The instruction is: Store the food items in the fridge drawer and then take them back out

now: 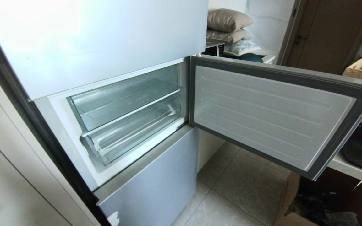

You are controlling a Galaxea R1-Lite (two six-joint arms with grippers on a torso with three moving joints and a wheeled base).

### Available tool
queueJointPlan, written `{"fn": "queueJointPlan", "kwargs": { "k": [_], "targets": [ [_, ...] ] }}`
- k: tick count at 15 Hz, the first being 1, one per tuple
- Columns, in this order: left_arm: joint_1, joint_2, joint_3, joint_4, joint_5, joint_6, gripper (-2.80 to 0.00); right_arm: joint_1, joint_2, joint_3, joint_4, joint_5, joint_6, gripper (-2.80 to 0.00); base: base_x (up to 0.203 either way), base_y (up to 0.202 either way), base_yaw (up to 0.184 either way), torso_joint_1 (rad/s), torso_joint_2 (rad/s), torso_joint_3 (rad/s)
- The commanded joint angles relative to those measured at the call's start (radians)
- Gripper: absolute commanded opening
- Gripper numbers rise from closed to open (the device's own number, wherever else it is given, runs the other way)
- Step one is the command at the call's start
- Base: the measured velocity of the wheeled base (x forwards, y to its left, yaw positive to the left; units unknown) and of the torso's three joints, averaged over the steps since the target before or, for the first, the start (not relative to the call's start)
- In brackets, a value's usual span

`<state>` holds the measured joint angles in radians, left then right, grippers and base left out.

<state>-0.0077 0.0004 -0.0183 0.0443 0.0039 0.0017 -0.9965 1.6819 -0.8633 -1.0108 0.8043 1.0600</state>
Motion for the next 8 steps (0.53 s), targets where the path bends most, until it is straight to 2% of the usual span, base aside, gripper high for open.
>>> {"fn": "queueJointPlan", "kwargs": {
  "k": [1, 3, 5, 8],
  "targets": [
    [0.0, 0.0, 0.0, 0.0, 0.001, 0.0, -2.8, 0.024, 0.158, -0.11, 0.018, 0.103, 0.105, -2.8, 0.0, 0.0, 0.0, 0.0, 0.0, 0.0],
    [0.0, 0.0, 0.0, 0.0, 0.0, 0.0, -2.8, 0.103, 0.24, -0.227, 0.076, 0.132, 0.166, -2.8, 0.0, 0.0, 0.0, 0.0, 0.0, 0.0],
    [0.0, 0.0, 0.0, 0.0, 0.001, 0.0, -2.8, 0.177, 0.295, -0.318, 0.195, 0.14, 0.186, -2.8, 0.0, 0.0, 0.0, 0.0, 0.0, 0.0],
    [0.0, 0.0, 0.0, 0.0, 0.001, 0.0, -2.8, 0.271, 0.337, -0.361, 0.257, 0.151, 0.192, -2.8, 0.0, 0.0, 0.0, 0.0, 0.0, 0.0]
  ]
}}
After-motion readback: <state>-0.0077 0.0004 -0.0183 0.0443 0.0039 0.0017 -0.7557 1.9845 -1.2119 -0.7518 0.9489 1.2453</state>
